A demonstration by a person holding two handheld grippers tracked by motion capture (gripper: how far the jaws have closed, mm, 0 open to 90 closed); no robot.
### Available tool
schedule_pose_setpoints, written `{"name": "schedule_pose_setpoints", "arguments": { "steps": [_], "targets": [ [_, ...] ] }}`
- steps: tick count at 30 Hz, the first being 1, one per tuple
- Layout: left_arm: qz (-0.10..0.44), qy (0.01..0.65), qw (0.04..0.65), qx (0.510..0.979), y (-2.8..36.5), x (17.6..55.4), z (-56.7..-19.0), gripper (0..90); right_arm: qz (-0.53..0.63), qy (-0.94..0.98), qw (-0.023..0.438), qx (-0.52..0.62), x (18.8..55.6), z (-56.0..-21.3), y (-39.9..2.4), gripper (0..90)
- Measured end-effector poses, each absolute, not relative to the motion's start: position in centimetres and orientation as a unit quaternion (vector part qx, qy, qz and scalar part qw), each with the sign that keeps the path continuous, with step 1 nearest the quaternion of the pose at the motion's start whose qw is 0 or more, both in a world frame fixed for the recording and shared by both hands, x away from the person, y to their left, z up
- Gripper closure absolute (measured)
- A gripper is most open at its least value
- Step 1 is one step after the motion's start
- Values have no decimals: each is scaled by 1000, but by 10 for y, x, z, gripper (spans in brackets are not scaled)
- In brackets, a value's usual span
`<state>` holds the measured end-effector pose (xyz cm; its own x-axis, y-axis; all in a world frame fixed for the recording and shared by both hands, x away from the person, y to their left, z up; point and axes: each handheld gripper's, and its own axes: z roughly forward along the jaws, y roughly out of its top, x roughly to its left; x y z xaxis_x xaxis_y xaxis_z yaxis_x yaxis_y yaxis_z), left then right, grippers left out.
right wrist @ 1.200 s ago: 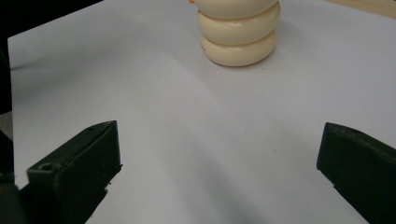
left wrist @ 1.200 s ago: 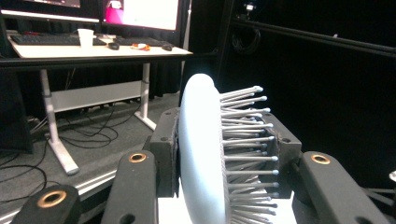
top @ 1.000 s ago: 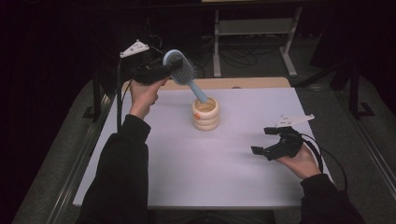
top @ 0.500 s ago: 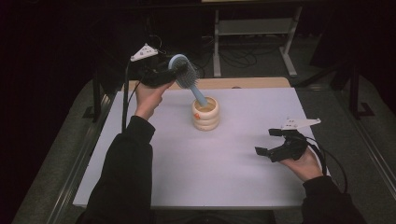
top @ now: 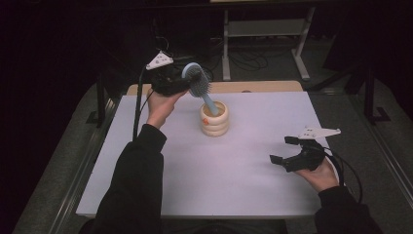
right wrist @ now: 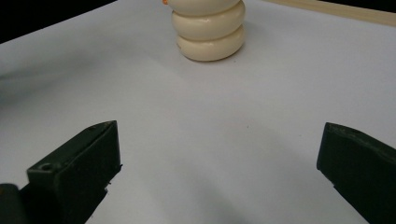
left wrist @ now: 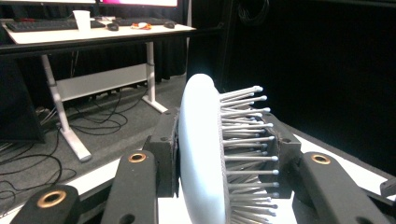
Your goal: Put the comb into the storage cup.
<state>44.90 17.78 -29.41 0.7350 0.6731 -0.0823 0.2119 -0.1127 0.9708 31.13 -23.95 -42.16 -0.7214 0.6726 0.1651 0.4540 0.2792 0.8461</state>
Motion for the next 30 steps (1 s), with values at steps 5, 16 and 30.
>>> {"name": "schedule_pose_setpoints", "arguments": {
  "steps": [5, 16, 30],
  "targets": [
    [190, 306, 588, 724, 172, 450, -300, 563, 489, 785, 120, 360, 308, -422, -244, 0],
    [190, 303, 570, 740, 159, 452, -317, 562, 501, 774, 126, 365, 303, -424, -250, 0],
    [183, 317, 565, 739, 159, 457, -336, 558, 500, 776, 119, 365, 303, -425, -250, 0]
  ]
}}
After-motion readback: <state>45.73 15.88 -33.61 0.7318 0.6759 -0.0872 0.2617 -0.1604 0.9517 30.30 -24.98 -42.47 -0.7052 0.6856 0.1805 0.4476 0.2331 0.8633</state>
